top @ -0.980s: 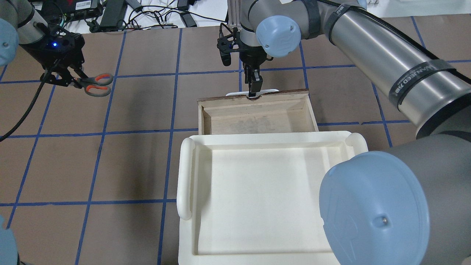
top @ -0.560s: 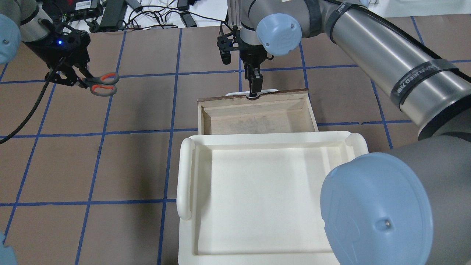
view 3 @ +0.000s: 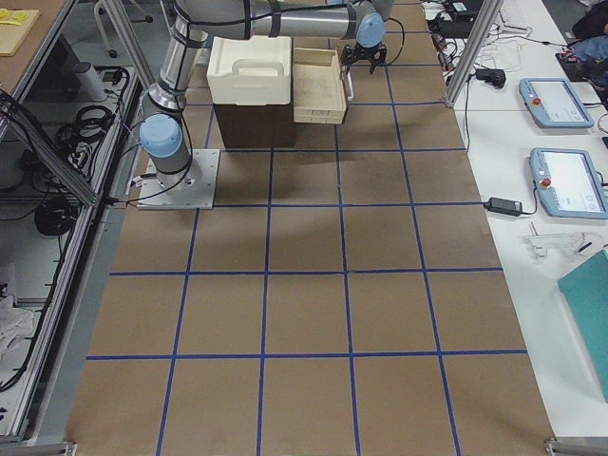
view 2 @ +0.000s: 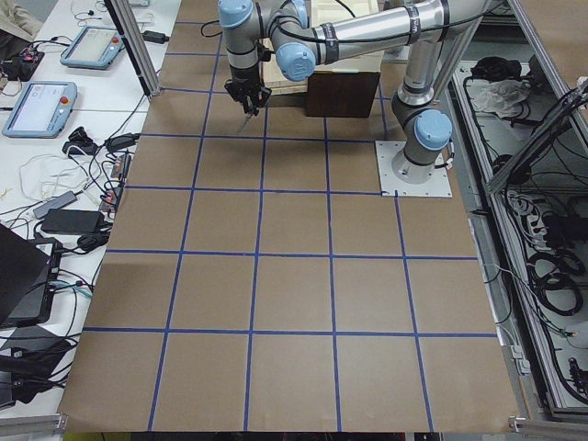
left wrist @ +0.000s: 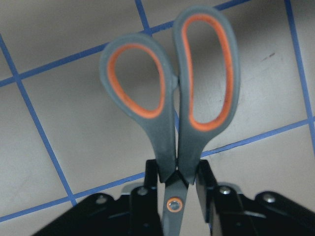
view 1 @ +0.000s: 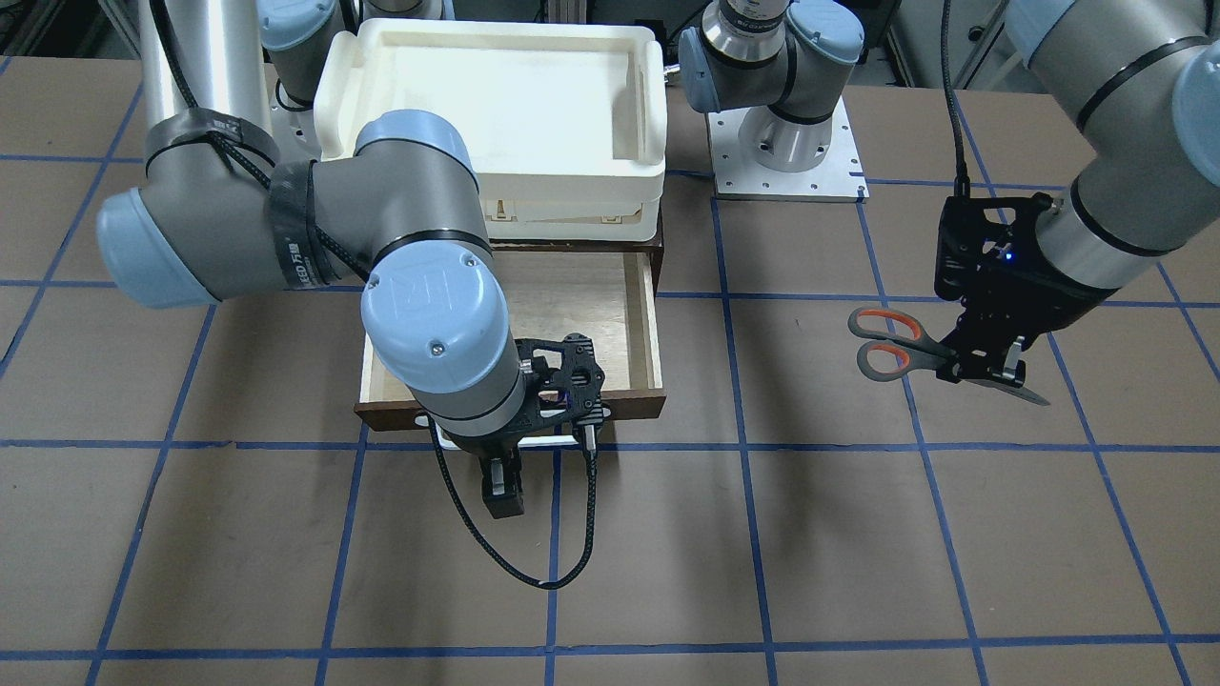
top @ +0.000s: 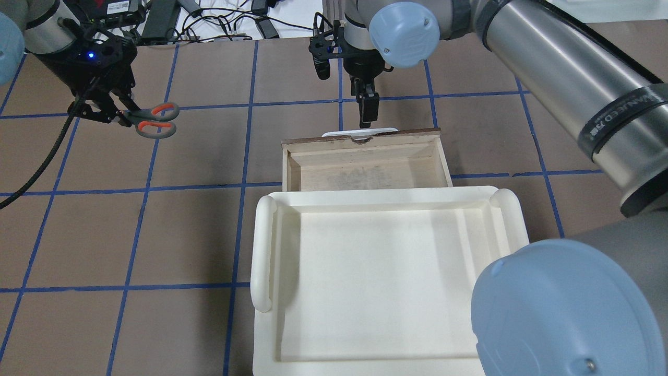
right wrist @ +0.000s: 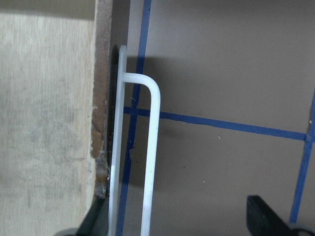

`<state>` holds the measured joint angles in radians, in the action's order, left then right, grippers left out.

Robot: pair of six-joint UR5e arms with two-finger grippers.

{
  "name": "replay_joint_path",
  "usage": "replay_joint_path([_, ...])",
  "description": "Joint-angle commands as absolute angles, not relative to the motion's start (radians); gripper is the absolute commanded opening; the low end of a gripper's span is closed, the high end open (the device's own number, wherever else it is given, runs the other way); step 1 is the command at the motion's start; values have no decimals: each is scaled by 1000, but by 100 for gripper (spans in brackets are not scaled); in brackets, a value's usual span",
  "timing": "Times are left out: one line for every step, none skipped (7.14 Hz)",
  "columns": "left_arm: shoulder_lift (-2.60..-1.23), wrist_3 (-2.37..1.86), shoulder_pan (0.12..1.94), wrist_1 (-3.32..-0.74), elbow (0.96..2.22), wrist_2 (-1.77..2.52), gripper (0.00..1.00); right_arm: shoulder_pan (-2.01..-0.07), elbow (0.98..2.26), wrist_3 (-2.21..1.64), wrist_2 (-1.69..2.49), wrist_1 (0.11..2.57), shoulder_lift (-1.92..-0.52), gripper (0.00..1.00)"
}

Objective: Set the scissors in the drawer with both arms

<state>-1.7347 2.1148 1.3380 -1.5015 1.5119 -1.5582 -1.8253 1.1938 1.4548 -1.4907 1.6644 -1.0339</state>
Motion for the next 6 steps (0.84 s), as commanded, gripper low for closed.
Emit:
replay_joint_path([-1711, 2070, 1389, -1529, 1511, -1559, 0, -1772, 1210, 1442, -1502, 1661, -1136, 100])
replay_joint_path([-1710, 2009, 1434, -1529, 1511, -1559, 0, -1738, 1229, 1366, -1505, 1620, -1210, 100])
replay_joint_path([-1709, 1959, 1471, -1529, 1511, -1557, 0, -1708, 1276, 1318, -1506, 1561, -1294, 100])
replay_joint_path([-1703, 1897, 1520, -1529, 1511, -1534, 0, -1662, 1335, 1278, -1506, 1542, -1380, 100])
replay_joint_path([-1707, 1803, 1575, -1523, 1511, -1520, 0, -1616, 1398, 1162, -1506, 1495, -1470, 100])
replay_joint_path([-1710, 1682, 1641, -1520, 1511, -1511, 0, -1586, 1445, 1037, -1506, 1468, -1535, 100])
